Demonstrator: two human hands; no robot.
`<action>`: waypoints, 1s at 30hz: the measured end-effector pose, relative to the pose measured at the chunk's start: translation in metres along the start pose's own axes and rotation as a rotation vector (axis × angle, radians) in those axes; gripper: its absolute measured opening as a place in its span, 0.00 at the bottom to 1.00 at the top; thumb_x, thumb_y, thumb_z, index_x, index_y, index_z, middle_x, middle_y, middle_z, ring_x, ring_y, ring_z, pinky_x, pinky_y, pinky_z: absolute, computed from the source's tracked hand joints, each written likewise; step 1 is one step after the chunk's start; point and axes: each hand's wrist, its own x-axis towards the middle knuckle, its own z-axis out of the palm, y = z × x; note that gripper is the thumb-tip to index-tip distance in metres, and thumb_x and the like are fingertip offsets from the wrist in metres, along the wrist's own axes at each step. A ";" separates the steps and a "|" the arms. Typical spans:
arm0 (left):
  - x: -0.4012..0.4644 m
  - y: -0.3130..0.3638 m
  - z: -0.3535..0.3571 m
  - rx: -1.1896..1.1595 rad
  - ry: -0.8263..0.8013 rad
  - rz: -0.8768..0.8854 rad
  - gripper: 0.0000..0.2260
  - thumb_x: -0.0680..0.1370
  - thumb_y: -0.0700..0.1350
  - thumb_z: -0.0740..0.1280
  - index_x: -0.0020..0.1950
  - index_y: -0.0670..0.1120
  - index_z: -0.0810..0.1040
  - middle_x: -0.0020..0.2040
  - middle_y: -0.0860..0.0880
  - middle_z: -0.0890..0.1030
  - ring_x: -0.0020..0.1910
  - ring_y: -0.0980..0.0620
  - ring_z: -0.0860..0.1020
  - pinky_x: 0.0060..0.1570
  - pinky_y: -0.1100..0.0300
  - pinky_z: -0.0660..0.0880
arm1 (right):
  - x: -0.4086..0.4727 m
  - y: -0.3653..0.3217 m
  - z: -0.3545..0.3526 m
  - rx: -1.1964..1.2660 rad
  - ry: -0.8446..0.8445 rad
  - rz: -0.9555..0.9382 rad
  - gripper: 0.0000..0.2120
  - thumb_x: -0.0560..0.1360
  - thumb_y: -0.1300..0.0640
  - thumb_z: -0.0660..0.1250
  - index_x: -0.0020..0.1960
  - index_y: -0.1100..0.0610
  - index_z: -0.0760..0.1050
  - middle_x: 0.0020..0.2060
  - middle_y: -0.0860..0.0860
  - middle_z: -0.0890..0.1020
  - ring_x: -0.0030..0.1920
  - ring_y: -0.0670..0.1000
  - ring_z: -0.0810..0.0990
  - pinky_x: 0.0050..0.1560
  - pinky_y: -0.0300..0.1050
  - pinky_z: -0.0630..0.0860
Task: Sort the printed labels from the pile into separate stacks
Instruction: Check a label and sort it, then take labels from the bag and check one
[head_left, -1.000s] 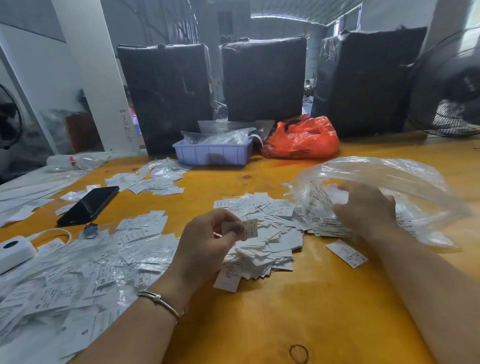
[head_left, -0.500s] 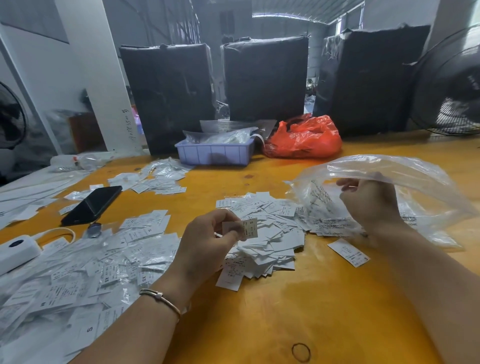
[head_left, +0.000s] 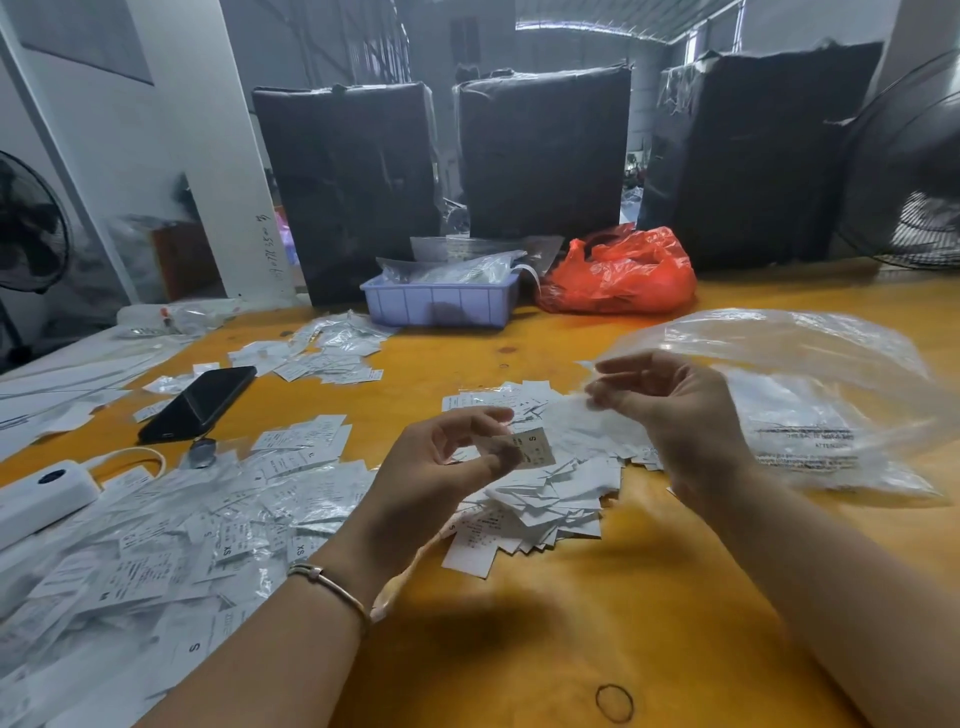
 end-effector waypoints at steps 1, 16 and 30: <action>-0.001 0.002 0.001 -0.051 -0.035 -0.008 0.03 0.70 0.42 0.74 0.40 0.45 0.82 0.60 0.55 0.82 0.61 0.57 0.78 0.52 0.64 0.78 | -0.004 0.001 0.005 0.007 -0.036 0.002 0.09 0.68 0.73 0.71 0.47 0.65 0.80 0.38 0.59 0.85 0.38 0.54 0.85 0.45 0.42 0.81; -0.001 -0.002 0.008 0.066 0.003 -0.083 0.07 0.70 0.33 0.75 0.38 0.45 0.86 0.37 0.45 0.86 0.37 0.55 0.82 0.39 0.63 0.79 | -0.001 0.004 0.002 -0.236 0.013 -0.137 0.12 0.71 0.76 0.65 0.45 0.62 0.81 0.36 0.58 0.84 0.33 0.52 0.83 0.40 0.43 0.82; -0.001 -0.002 0.004 0.073 0.030 -0.071 0.07 0.72 0.33 0.73 0.40 0.44 0.86 0.39 0.46 0.86 0.41 0.54 0.84 0.40 0.63 0.79 | 0.038 0.021 -0.077 -1.150 0.634 -0.150 0.10 0.71 0.69 0.63 0.46 0.60 0.81 0.46 0.63 0.81 0.51 0.65 0.75 0.54 0.54 0.65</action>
